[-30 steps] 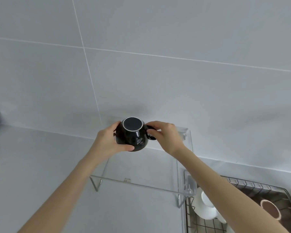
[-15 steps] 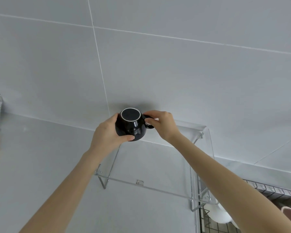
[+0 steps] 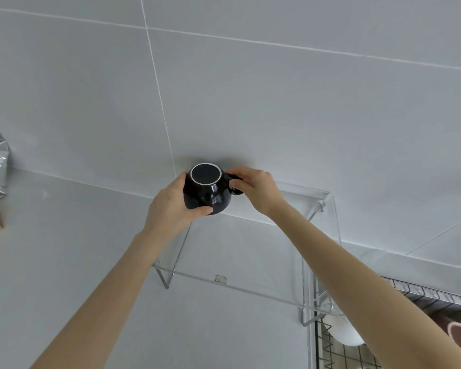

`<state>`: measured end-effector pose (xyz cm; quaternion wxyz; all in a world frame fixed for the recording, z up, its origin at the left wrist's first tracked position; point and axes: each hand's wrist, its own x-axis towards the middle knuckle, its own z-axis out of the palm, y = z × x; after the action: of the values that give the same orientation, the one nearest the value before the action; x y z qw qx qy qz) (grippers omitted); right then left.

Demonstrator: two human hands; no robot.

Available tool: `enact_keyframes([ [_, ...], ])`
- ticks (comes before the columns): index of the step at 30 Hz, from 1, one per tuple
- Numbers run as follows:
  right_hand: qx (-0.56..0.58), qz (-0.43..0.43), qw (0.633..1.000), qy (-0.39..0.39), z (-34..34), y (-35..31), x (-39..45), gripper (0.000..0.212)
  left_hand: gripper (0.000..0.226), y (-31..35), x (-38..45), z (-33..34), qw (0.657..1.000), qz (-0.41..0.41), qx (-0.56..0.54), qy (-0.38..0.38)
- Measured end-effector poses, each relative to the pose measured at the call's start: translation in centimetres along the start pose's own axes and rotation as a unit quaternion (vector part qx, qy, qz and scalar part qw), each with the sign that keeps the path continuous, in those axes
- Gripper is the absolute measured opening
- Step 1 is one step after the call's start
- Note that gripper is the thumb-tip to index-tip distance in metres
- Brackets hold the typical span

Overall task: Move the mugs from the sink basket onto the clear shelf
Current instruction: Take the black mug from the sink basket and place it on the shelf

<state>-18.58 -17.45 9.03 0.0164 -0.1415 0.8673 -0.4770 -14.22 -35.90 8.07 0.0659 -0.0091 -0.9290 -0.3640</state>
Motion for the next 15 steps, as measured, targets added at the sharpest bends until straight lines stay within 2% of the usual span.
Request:
enact_keyframes([
  [2, -0.015, 0.005, 0.999, -0.030, -0.4, -0.2, -0.1, 0.027, 0.072, 0.2, 0.1, -0.1, 0.999, -0.008, 0.030, -0.013],
  [4, -0.028, 0.015, 0.998, -0.050, -1.3, -0.5, -0.4, 0.032, 0.086, 0.6, 0.0, -0.1, 0.997, -0.023, 0.073, -0.029],
  [7, -0.054, 0.018, 0.998, -0.017, -4.1, -0.8, -1.6, 0.032, 0.102, 2.3, -0.9, -0.3, 0.995, -0.033, 0.089, -0.026],
  [9, -0.032, 0.040, 0.998, 0.025, -6.7, -0.7, -3.6, 0.030, 0.097, 4.7, -1.9, -0.2, 0.997, -0.008, 0.071, 0.011],
  [12, 0.015, 0.060, 0.996, 0.062, -10.0, -0.3, -7.0, 0.024, 0.076, 8.4, -3.6, 0.6, 0.995, 0.048, 0.031, 0.079],
  [15, 0.044, 0.080, 0.991, 0.101, -13.0, 0.3, -11.4, 0.016, 0.057, 12.1, -5.9, 2.4, 0.991, 0.110, -0.030, 0.072],
])
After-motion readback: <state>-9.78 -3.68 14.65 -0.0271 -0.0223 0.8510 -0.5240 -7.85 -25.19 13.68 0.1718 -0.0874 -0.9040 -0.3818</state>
